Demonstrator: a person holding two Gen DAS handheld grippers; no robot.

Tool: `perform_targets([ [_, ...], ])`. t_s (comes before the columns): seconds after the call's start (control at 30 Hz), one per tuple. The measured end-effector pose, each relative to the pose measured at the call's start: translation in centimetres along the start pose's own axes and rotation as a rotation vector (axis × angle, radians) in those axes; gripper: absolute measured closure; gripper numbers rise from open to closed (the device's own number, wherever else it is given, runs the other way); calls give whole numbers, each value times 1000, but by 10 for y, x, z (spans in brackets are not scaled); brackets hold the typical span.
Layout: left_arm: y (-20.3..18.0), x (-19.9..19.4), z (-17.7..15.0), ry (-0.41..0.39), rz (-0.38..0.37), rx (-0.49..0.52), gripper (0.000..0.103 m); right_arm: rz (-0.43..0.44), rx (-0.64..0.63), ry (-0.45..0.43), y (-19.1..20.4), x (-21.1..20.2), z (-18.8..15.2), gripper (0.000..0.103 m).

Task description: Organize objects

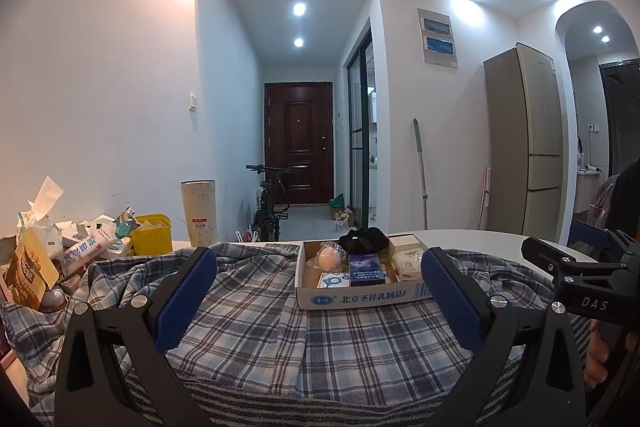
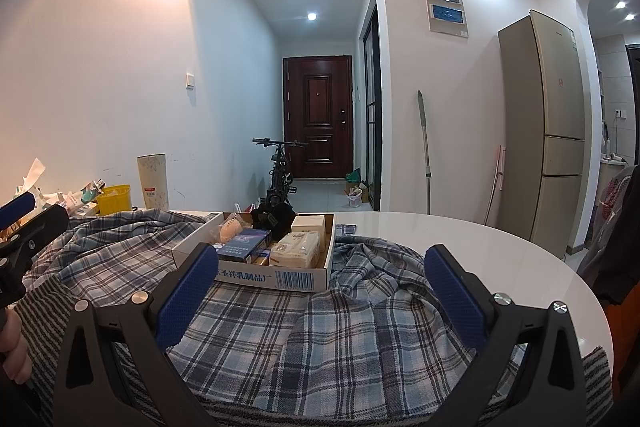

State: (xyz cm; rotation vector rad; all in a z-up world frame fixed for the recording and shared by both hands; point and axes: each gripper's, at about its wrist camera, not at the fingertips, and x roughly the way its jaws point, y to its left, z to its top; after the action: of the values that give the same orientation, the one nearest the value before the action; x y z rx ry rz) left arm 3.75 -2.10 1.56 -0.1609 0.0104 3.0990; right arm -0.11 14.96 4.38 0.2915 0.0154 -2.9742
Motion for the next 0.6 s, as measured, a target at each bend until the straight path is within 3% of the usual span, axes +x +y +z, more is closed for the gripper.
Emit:
perform_targets([
  [0.6,1,0,0,-3,-1,0,0,0,4,1,-1,-1,1,0],
])
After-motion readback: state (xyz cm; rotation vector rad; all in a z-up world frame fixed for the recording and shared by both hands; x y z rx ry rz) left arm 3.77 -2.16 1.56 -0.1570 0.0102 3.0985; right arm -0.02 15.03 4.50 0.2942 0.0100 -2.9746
